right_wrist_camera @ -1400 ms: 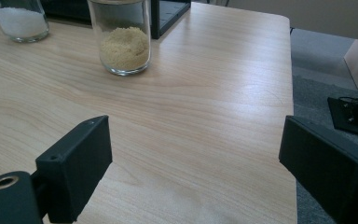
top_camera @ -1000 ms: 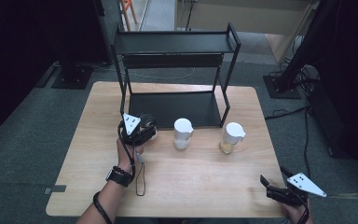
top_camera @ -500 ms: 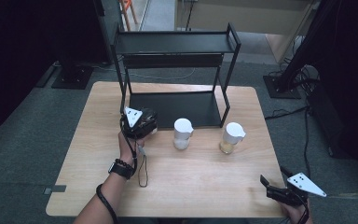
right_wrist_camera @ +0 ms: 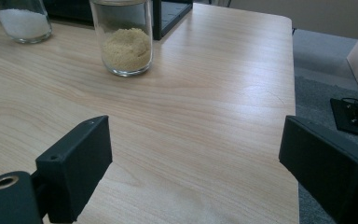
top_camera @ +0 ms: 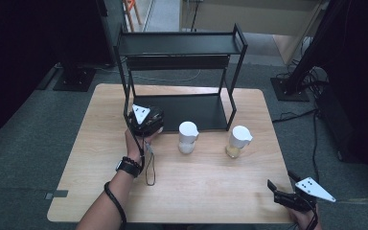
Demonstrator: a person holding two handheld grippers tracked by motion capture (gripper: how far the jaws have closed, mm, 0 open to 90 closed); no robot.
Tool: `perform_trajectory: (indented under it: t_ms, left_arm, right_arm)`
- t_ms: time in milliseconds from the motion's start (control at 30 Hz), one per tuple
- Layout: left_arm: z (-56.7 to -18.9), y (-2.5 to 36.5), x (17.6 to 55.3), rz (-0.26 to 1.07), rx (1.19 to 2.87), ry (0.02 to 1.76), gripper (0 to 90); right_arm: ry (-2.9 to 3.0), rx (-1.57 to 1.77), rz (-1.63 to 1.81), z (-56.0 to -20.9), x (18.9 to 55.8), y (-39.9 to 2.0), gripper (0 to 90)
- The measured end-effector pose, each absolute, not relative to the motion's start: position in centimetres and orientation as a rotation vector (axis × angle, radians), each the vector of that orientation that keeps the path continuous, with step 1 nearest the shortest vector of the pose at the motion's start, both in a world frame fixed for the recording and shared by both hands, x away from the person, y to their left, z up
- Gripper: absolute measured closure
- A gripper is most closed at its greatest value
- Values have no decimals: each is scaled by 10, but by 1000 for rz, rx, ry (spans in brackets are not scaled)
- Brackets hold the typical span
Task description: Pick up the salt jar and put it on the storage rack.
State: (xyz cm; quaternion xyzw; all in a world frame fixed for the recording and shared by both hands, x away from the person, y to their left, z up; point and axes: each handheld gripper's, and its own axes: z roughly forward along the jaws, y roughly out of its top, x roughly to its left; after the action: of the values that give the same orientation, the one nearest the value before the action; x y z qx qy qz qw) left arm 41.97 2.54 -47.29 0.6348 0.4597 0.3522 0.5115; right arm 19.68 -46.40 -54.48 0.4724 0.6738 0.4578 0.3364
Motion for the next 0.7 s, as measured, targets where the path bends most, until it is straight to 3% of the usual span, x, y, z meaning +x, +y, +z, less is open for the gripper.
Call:
perform_trajectory:
  t_ms: [700]
  left_arm:
    - [-481, 26, 448, 871, 1530, 1141, 352]
  right_arm:
    - [1758, 1231, 1194, -545, 197, -464, 91]
